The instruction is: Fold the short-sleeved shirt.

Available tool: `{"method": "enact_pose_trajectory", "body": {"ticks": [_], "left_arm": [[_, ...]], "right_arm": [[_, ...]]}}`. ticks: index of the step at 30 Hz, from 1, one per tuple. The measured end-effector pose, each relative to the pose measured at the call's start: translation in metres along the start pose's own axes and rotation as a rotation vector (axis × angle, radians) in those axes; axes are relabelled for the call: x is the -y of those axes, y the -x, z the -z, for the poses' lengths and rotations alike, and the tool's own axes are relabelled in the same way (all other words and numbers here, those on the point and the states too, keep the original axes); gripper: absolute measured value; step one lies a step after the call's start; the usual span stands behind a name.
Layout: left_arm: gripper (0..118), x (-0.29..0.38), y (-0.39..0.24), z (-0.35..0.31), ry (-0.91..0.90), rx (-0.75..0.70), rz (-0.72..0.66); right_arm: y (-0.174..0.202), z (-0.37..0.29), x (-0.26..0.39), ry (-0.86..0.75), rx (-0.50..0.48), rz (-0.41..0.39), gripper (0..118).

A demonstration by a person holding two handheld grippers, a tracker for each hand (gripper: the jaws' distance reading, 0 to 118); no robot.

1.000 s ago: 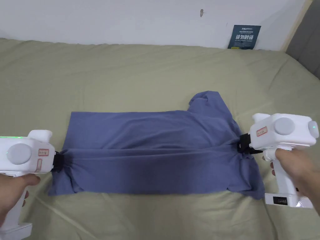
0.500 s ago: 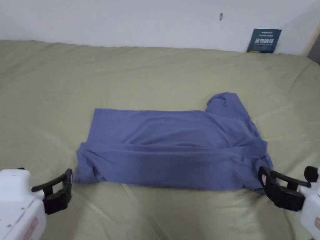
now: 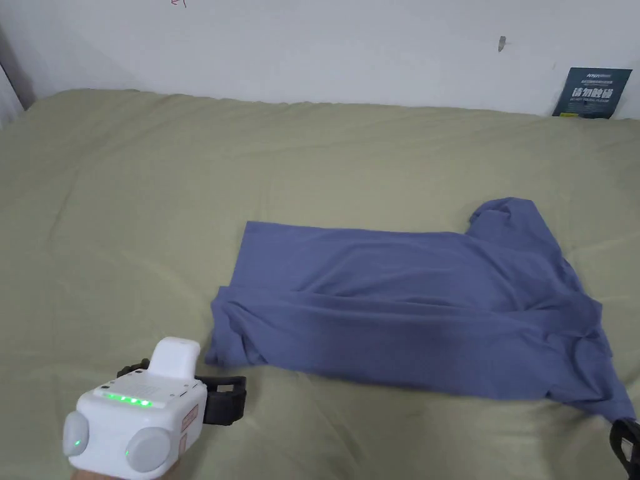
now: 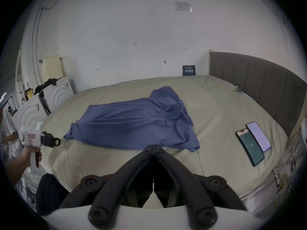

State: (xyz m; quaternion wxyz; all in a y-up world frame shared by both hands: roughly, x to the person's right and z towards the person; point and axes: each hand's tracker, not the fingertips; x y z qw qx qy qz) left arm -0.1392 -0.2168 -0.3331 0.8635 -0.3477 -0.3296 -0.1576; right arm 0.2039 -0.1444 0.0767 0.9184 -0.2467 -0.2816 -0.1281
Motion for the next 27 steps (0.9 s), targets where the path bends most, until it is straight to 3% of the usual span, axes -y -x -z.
{"method": "enact_pose_trajectory", "body": {"ticks": [3,5,6,7,8,10,11,12,16,17,18,19,22,27], "left_arm": [[115,-0.021,0.009,0.034,0.068,-0.053,0.035],[102,-0.030,0.004,0.042,0.044,-0.043,0.044],[72,-0.037,0.006,0.046,0.045,-0.040,0.049],[22,-0.042,0.008,0.049,0.058,-0.021,0.059],[0,-0.038,-0.001,0.052,0.099,-0.005,0.058],[0,-0.036,-0.007,0.054,0.074,-0.020,0.094],[0,-0.035,-0.007,0.055,0.076,-0.014,0.093],[0,-0.036,-0.017,0.049,0.073,-0.015,0.090],[0,-0.032,-0.016,0.048,0.076,-0.003,0.054],[0,-0.029,-0.016,0.049,0.078,-0.001,0.046],[0,-0.027,-0.016,0.050,0.080,0.002,0.043],[0,-0.024,-0.015,0.051,0.086,0.004,0.038],[0,-0.020,-0.001,0.054,0.097,0.037,-0.010],[0,-0.034,0.003,0.035,0.065,0.084,-0.065]], "right_arm": [[-0.003,0.009,-0.003,0.031,0.034,-0.018,0],[-0.011,0.019,-0.006,0.054,0.059,-0.024,0],[-0.013,0.024,-0.008,0.071,0.073,-0.029,0],[-0.018,0.033,-0.010,0.099,0.081,-0.033,1],[-0.025,0.045,-0.013,0.140,0.092,-0.039,6],[-0.038,0.072,-0.015,0.199,0.119,-0.048,82],[-0.046,0.094,-0.016,0.273,0.094,-0.050,113],[-0.052,0.113,-0.015,0.312,0.097,-0.052,118],[-0.062,0.162,-0.011,0.381,0.104,-0.069,117],[-0.067,0.176,-0.013,0.427,0.104,-0.063,101],[-0.071,0.185,-0.016,0.405,0.099,-0.053,45],[-0.074,0.188,-0.017,0.395,0.103,-0.045,15],[-0.081,0.186,-0.027,0.400,0.039,0.085,11],[-0.074,0.151,-0.063,0.358,0.013,0.011,10]]}}
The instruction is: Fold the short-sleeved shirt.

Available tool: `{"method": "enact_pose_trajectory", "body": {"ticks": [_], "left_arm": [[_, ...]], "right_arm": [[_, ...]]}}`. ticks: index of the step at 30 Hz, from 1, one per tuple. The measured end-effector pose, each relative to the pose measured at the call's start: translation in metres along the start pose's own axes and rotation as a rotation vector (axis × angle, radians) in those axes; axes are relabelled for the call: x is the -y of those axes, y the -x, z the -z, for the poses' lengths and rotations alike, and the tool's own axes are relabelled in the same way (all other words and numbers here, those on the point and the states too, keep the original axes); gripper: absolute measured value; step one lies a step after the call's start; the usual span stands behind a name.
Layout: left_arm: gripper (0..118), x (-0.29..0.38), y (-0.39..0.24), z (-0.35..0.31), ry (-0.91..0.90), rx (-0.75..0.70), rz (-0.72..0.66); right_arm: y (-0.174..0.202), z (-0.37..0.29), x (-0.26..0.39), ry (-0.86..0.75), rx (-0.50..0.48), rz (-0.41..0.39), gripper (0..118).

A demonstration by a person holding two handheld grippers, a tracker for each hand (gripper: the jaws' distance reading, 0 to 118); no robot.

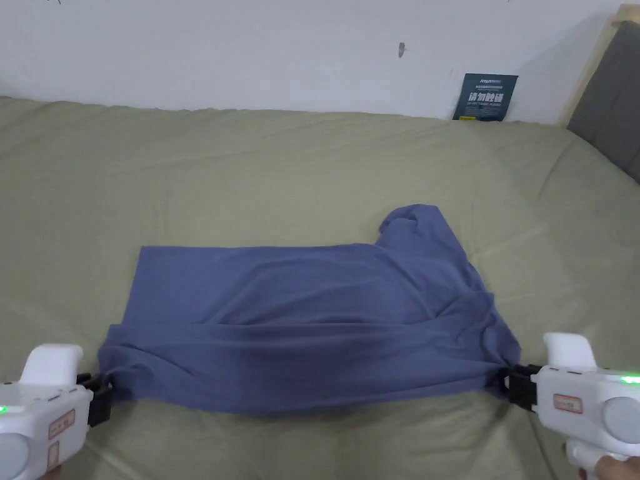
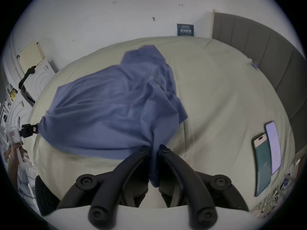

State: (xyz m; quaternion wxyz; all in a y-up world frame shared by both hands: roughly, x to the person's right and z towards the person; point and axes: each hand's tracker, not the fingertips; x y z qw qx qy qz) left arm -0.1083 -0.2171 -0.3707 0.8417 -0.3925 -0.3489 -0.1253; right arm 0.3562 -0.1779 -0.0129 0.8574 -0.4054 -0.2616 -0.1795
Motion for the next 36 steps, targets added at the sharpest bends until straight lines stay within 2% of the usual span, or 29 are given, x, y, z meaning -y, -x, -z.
{"method": "enact_pose_trajectory", "body": {"ticks": [6,9,11,14,16,17,18,19,20,21,24,26,28,29,30,31,32,33,35,36], "left_arm": [[0,-0.025,-0.021,-0.092,-0.070,0.053,0.040],[0,-0.013,-0.030,-0.131,-0.078,0.061,0.063],[0,0.004,-0.033,-0.145,-0.059,0.045,0.078],[0,0.041,-0.029,-0.140,-0.006,0.019,0.083],[0,0.065,-0.025,-0.124,0.032,0.045,0.025],[4,0.076,-0.020,-0.117,0.038,0.049,-0.010],[26,0.084,-0.018,-0.111,0.050,0.041,-0.043],[67,0.091,-0.015,-0.107,0.061,0.051,-0.083],[100,0.097,-0.012,-0.108,0.064,0.083,-0.106],[105,0.103,0.000,-0.113,0.031,0.096,-0.125],[104,0.102,-0.011,-0.160,-0.197,0.064,-0.140],[104,0.104,-0.028,-0.186,-0.335,-0.007,-0.099],[104,0.103,-0.045,-0.197,-0.447,-0.073,-0.056],[103,0.101,-0.060,-0.202,-0.456,-0.107,-0.036],[96,0.098,-0.067,-0.202,-0.453,-0.129,-0.022],[77,0.095,-0.073,-0.199,-0.437,-0.116,-0.012],[46,0.091,-0.075,-0.192,-0.419,-0.096,-0.001],[11,0.088,-0.079,-0.186,-0.373,-0.052,-0.006],[5,0.080,-0.077,-0.173,-0.326,0.032,-0.040],[2,0.074,-0.078,-0.167,-0.311,0.015,-0.034]], "right_arm": [[0.013,-0.084,-0.007,-0.070,-0.054,-0.076,10],[0.011,-0.114,0.009,-0.066,-0.070,-0.071,10],[0.004,-0.117,0.028,-0.019,-0.072,-0.069,10],[-0.002,-0.097,0.069,0.042,-0.014,-0.094,11],[-0.005,-0.075,0.094,0.079,0.001,-0.087,11],[-0.007,-0.066,0.105,0.078,-0.004,-0.070,15],[-0.011,-0.061,0.114,0.073,-0.027,-0.035,43],[-0.014,-0.057,0.121,0.066,-0.039,-0.011,80],[-0.015,-0.058,0.125,0.064,-0.022,0.007,109],[-0.012,-0.065,0.127,0.049,-0.014,0.023,118],[0.003,-0.118,0.128,-0.198,-0.099,0.053,118],[0.024,-0.146,0.129,-0.383,-0.091,0.028,118],[0.045,-0.164,0.128,-0.465,-0.099,-0.019,118],[0.057,-0.168,0.127,-0.490,-0.096,-0.049,116],[0.067,-0.170,0.126,-0.505,-0.071,-0.067,104],[0.081,-0.170,0.121,-0.508,-0.033,-0.089,74],[0.089,-0.166,0.120,-0.502,-0.012,-0.109,34],[0.094,-0.164,0.120,-0.506,-0.009,-0.109,4],[0.098,-0.152,0.115,-0.471,-0.083,-0.106,4],[0.101,-0.149,0.113,-0.454,-0.073,-0.101,4]]}}
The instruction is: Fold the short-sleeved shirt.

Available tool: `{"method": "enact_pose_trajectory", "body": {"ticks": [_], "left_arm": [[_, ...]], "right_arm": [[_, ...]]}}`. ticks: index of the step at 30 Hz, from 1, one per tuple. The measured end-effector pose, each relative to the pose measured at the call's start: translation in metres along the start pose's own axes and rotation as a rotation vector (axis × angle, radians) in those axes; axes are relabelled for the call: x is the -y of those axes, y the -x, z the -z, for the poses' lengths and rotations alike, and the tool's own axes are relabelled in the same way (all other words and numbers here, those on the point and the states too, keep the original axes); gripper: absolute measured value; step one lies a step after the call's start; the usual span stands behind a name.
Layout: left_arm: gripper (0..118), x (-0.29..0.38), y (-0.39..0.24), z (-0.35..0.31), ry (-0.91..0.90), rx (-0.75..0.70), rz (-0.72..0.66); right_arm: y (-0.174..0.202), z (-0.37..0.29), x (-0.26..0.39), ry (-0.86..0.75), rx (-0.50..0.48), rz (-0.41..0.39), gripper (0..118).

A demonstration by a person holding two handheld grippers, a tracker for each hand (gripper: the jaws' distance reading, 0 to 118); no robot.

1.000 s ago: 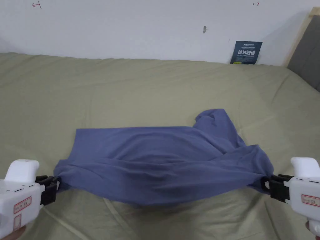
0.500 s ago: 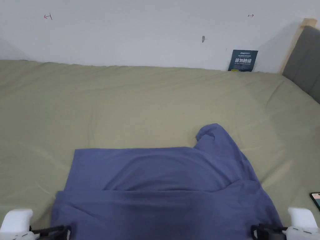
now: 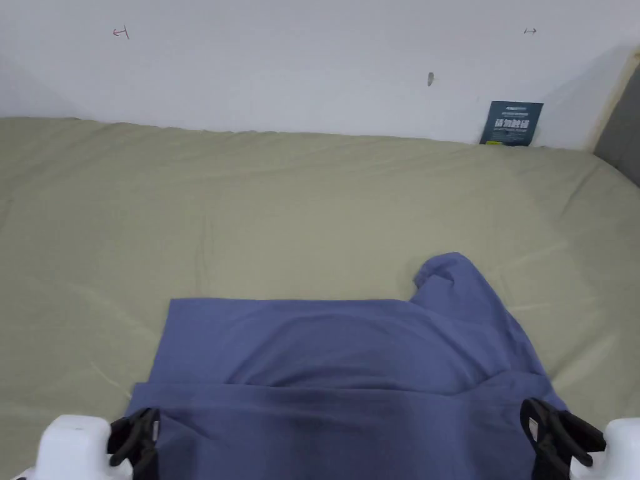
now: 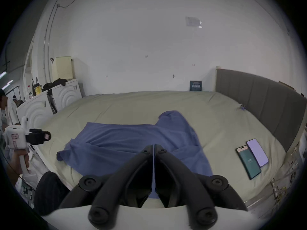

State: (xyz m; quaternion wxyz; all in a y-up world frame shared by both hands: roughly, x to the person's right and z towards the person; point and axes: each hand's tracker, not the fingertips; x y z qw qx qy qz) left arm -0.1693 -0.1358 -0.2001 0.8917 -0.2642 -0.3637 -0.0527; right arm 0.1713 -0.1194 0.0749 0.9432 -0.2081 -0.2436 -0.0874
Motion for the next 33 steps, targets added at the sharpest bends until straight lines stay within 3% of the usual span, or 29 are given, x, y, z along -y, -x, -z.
{"method": "enact_pose_trajectory", "body": {"ticks": [5,6,8,10,11,14,17,18,19,21,23,25,26,28,29,31,32,33], "left_arm": [[2,-0.029,0.037,0.074,0.090,-0.012,0.001],[7,-0.038,0.046,0.093,0.100,-0.013,-0.003],[30,-0.059,0.065,0.135,0.134,-0.038,0.018],[85,-0.075,0.080,0.179,0.221,-0.038,0.043],[102,-0.082,0.088,0.201,0.262,-0.045,0.056],[105,-0.093,0.105,0.260,0.288,-0.108,0.114],[103,-0.093,0.109,0.300,0.335,-0.148,0.106],[98,-0.092,0.110,0.309,0.351,-0.176,0.109],[84,-0.088,0.109,0.316,0.353,-0.221,0.148],[79,-0.083,0.103,0.321,0.364,-0.198,0.181],[59,-0.083,0.093,0.315,0.327,-0.148,0.158],[18,-0.083,0.082,0.312,0.338,-0.084,0.176],[7,-0.082,0.076,0.311,0.338,-0.116,0.203],[1,-0.083,0.075,0.305,0.348,-0.105,0.189],[0,-0.089,0.078,0.300,0.335,-0.088,0.146],[0,-0.095,0.076,0.281,0.294,-0.047,0.086],[0,-0.099,0.075,0.272,0.257,-0.055,0.091],[0,-0.102,0.076,0.265,0.248,-0.053,0.093]], "right_arm": [[-0.001,0.014,0.002,0.042,-0.011,0.013,4],[-0.002,0.017,0.003,0.051,-0.009,0.011,4],[-0.005,0.022,0.004,0.071,-0.001,0.005,4],[-0.010,0.030,0.005,0.098,0.016,0.002,4],[-0.014,0.033,0.005,0.107,0.017,0.007,4],[-0.023,0.045,0.005,0.139,0.042,0.019,4],[-0.035,0.057,0.002,0.165,0.067,0.028,4],[-0.039,0.062,0.000,0.181,0.077,0.032,4],[-0.043,0.067,-0.002,0.194,0.085,0.032,4],[-0.053,0.082,-0.010,0.215,0.103,0.013,4],[-0.067,0.105,-0.023,0.236,0.121,-0.011,4],[-0.084,0.137,-0.038,0.269,0.120,-0.021,4],[-0.094,0.158,-0.047,0.279,0.120,-0.023,5],[-0.114,0.204,-0.063,0.336,0.116,-0.025,9],[-0.124,0.228,-0.071,0.361,0.113,-0.015,22],[-0.141,0.276,-0.083,0.430,0.085,-0.007,90],[-0.148,0.300,-0.087,0.481,0.095,-0.014,111],[-0.151,0.317,-0.090,0.498,0.116,-0.021,117]]}}
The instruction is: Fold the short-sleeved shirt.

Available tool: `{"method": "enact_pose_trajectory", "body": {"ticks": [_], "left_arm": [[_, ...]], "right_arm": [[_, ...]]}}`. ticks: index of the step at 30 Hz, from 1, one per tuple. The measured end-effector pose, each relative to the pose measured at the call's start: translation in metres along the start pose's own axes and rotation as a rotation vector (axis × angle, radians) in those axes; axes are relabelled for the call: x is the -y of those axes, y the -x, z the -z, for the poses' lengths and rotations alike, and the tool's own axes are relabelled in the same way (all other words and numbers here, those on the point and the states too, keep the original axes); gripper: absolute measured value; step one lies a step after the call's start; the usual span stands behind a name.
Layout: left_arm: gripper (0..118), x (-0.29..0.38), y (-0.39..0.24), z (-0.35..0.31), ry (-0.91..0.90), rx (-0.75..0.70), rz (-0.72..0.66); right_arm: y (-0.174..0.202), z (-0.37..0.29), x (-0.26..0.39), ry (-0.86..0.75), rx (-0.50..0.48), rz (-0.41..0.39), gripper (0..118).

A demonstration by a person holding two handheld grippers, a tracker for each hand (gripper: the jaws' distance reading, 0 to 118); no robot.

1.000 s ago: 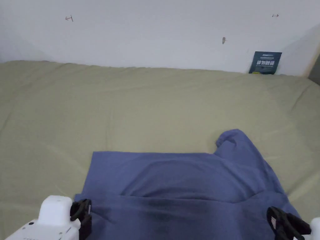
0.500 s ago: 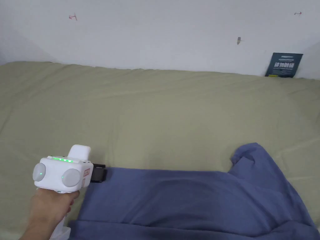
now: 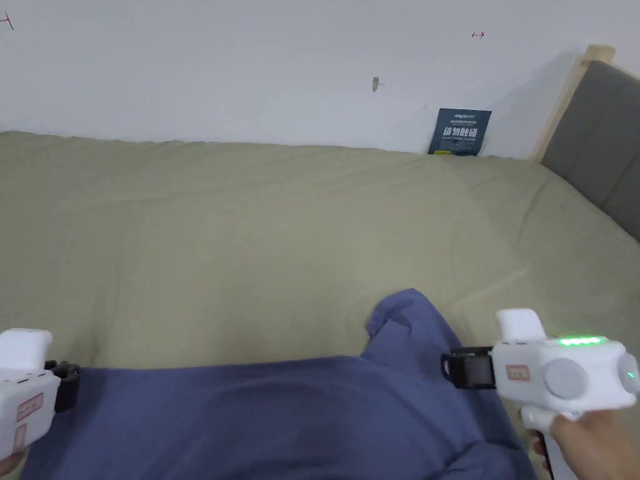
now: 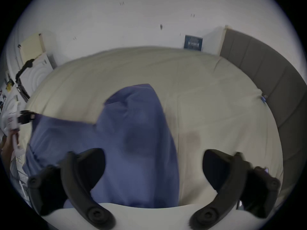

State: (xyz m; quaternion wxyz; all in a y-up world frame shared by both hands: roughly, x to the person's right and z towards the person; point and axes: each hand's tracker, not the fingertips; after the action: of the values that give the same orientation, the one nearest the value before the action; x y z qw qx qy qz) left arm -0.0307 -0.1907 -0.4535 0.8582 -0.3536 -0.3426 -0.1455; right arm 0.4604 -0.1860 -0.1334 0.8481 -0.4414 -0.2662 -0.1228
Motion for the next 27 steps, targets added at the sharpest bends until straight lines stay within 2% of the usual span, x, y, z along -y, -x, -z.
{"method": "enact_pose_trajectory", "body": {"ticks": [2,4,5,6,7,8,10,11,13,15,19,23,27], "left_arm": [[0,-0.003,-0.002,-0.018,-0.026,0.016,-0.010],[0,-0.007,-0.004,-0.030,-0.039,0.020,-0.013],[0,-0.009,-0.005,-0.033,-0.037,0.024,-0.008],[0,-0.011,-0.006,-0.035,-0.039,0.025,-0.001],[0,-0.012,-0.007,-0.038,-0.042,0.025,0.010],[0,-0.014,0.001,-0.031,-0.036,0.028,0.012],[0,-0.016,0.005,-0.032,-0.034,0.029,0.012],[0,-0.017,0.003,-0.035,-0.034,0.028,0.009],[0,-0.018,0.005,-0.041,-0.036,0.020,-0.003],[0,-0.016,0.009,-0.060,-0.052,0.004,-0.013],[0,0.000,0.006,-0.129,-0.141,0.019,0.009],[0,0.042,-0.011,-0.214,-0.196,0.051,0.032],[0,0.107,-0.026,-0.250,-0.151,0.068,0.062]], "right_arm": [[-0.003,0.030,-0.018,0.047,0.040,-0.009,117],[-0.005,0.051,-0.024,0.112,0.055,0.023,115],[-0.006,0.059,-0.025,0.153,0.029,0.059,101],[-0.006,0.063,-0.024,0.177,0.011,0.094,48],[-0.003,0.063,-0.024,0.169,0.027,0.083,6],[0.000,0.060,-0.021,0.157,0.024,0.080,3],[0.006,0.050,-0.020,0.160,-0.057,0.095,3],[0.009,0.043,-0.020,0.164,-0.065,0.069,3],[0.012,0.019,-0.021,0.080,-0.014,0.012,2],[0.008,-0.017,-0.019,0.007,-0.062,0.033,2],[0.002,-0.108,0.004,-0.156,-0.092,-0.043,2],[0.008,-0.196,0.070,-0.242,-0.122,-0.049,2],[0.019,-0.227,0.156,-0.223,-0.125,-0.058,2]]}}
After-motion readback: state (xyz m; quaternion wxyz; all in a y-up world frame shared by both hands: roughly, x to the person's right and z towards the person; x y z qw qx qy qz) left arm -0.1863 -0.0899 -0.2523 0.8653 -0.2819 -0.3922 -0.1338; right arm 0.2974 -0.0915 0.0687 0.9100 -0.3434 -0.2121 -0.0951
